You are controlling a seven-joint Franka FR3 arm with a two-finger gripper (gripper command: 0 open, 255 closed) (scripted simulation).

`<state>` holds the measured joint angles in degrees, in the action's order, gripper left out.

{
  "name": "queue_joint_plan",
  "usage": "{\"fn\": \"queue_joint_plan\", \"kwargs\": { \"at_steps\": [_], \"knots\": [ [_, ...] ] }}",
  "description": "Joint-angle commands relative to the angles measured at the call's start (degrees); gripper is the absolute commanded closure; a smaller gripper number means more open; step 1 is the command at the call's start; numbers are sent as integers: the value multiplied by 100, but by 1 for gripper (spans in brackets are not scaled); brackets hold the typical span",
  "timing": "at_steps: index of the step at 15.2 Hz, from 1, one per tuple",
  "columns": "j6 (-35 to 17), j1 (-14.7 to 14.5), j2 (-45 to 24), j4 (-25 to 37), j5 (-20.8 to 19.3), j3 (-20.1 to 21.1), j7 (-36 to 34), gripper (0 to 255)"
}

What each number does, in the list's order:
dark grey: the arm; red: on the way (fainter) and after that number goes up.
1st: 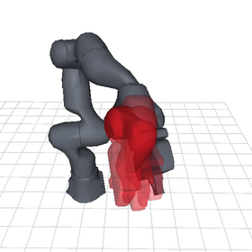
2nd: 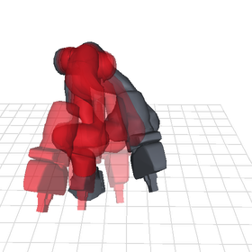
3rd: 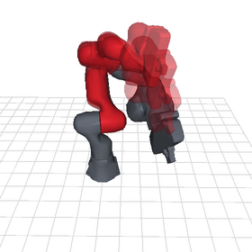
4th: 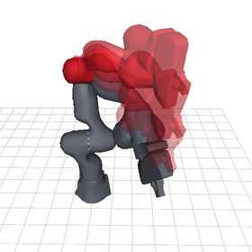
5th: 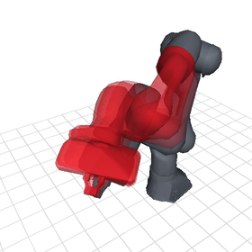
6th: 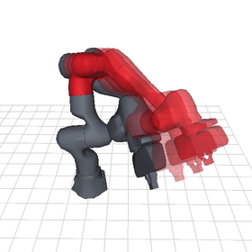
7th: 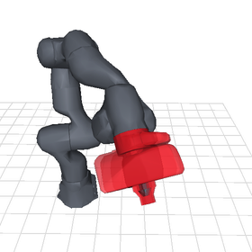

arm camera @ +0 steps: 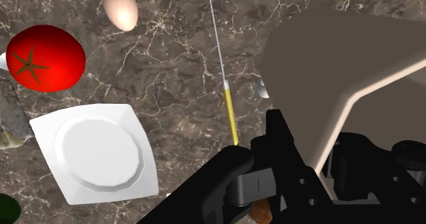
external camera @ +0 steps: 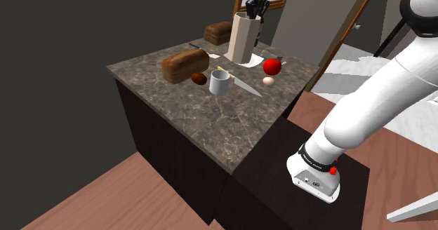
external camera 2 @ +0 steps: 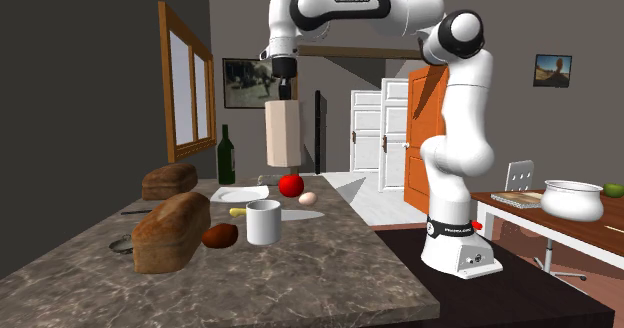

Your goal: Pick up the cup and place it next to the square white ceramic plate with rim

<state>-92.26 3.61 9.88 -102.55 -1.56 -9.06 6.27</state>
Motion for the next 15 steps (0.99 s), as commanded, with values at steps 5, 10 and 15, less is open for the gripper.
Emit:
{"fn": "queue_joint_plan", "kwargs": {
  "at_steps": [5,10,15],
  "knots": [
    [-471,188,-1018,543,156,-279,491,255],
    [-701,400,-1979,1248,377,-429,871,255],
    [-754,686,-3052,2236,641,-493,1203,255]
  ]
}}
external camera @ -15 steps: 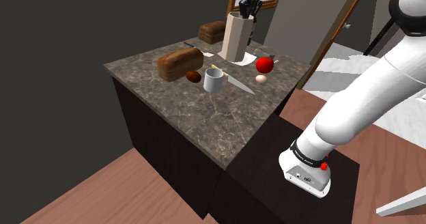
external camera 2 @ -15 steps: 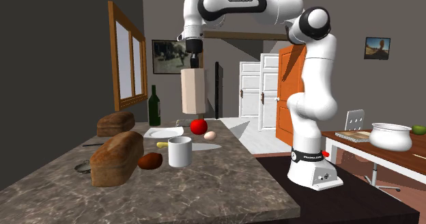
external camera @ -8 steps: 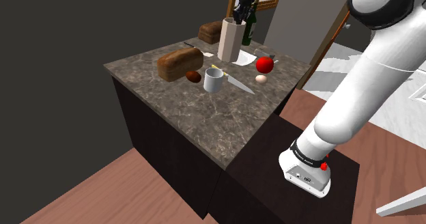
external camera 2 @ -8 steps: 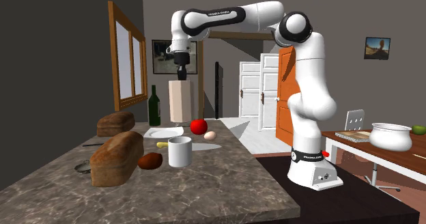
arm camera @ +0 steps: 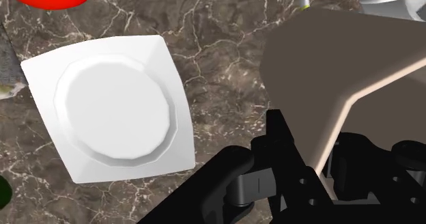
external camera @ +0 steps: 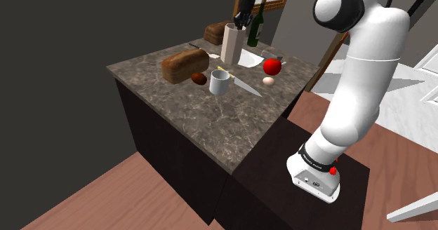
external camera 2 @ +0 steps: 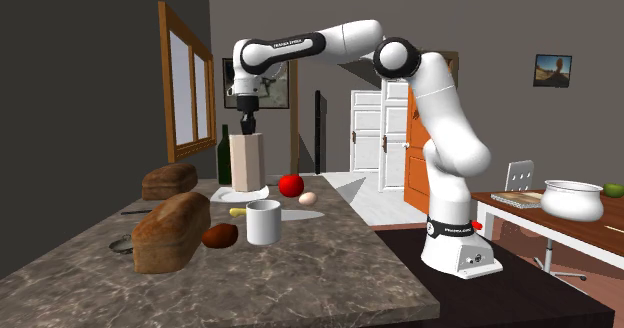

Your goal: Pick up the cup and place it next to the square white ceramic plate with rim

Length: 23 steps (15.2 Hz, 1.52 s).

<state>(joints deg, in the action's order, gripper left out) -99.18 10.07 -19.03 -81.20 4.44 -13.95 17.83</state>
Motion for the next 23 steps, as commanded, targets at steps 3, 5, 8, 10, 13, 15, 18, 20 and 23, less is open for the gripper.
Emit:
{"fn": "queue_joint_plan", "kwargs": {
  "at_steps": [3,5,8,10,13,15,18,20,23],
  "knots": [
    [-199,113,-437,234,104,-1,118,255],
    [-352,106,-439,82,106,3,122,255],
    [-575,97,-454,-128,113,8,129,255],
    [-721,92,-470,-258,119,12,134,255],
    [-935,87,-505,-439,131,19,144,255],
    [-1075,85,-534,-550,141,24,151,255],
    [-1238,83,-574,-674,154,29,160,255],
    [-1237,83,-576,-672,155,29,161,255],
    [-1237,83,-576,-672,155,29,161,255]
  ]
}}
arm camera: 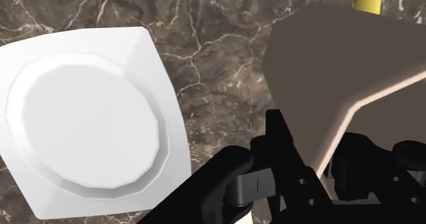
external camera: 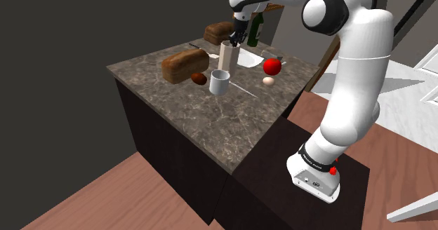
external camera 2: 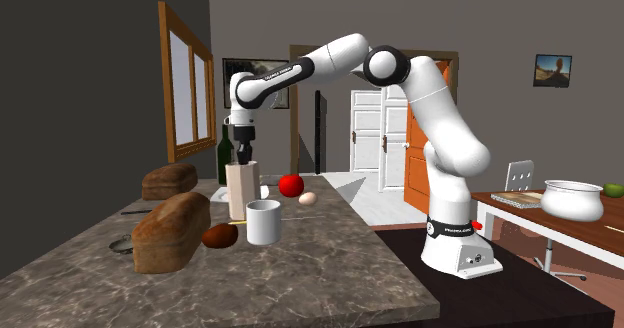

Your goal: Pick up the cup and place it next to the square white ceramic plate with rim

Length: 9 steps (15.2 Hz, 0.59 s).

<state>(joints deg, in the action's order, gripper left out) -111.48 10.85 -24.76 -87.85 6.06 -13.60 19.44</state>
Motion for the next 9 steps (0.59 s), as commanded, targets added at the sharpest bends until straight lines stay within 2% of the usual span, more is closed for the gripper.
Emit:
{"fn": "queue_joint_plan", "kwargs": {
  "at_steps": [1,2,3,8,9],
  "knots": [
    [-7,4,-3,-8,-7,-7,0,255],
    [-7,4,-3,-8,-7,-7,0,255],
    [-4,5,-4,-4,-7,-7,1,0],
    [-7,4,-3,-8,-7,-7,0,0],
    [166,6,38,125,-21,-13,-9,0]
  ]
}}
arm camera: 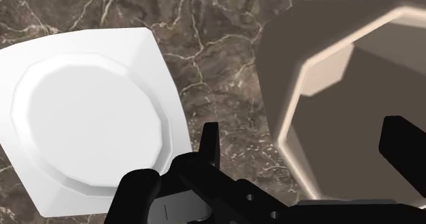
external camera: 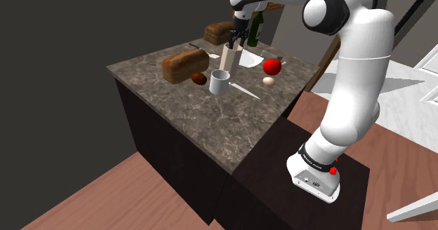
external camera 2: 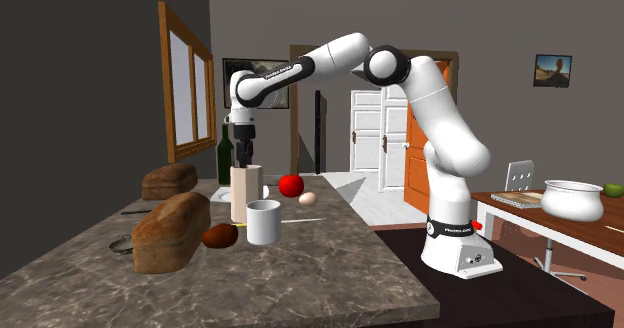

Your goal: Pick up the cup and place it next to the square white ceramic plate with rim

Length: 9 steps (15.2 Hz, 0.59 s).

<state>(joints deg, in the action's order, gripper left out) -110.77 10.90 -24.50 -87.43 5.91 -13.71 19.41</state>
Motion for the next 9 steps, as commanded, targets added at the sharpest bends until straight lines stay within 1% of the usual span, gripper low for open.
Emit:
{"fn": "queue_joint_plan", "kwargs": {
  "at_steps": [1,3,9],
  "knots": [
    [272,4,46,227,-17,-9,-16,0],
    [597,14,86,514,-32,-17,-29,0],
    [597,14,86,514,-32,-18,-29,0]
  ]
}}
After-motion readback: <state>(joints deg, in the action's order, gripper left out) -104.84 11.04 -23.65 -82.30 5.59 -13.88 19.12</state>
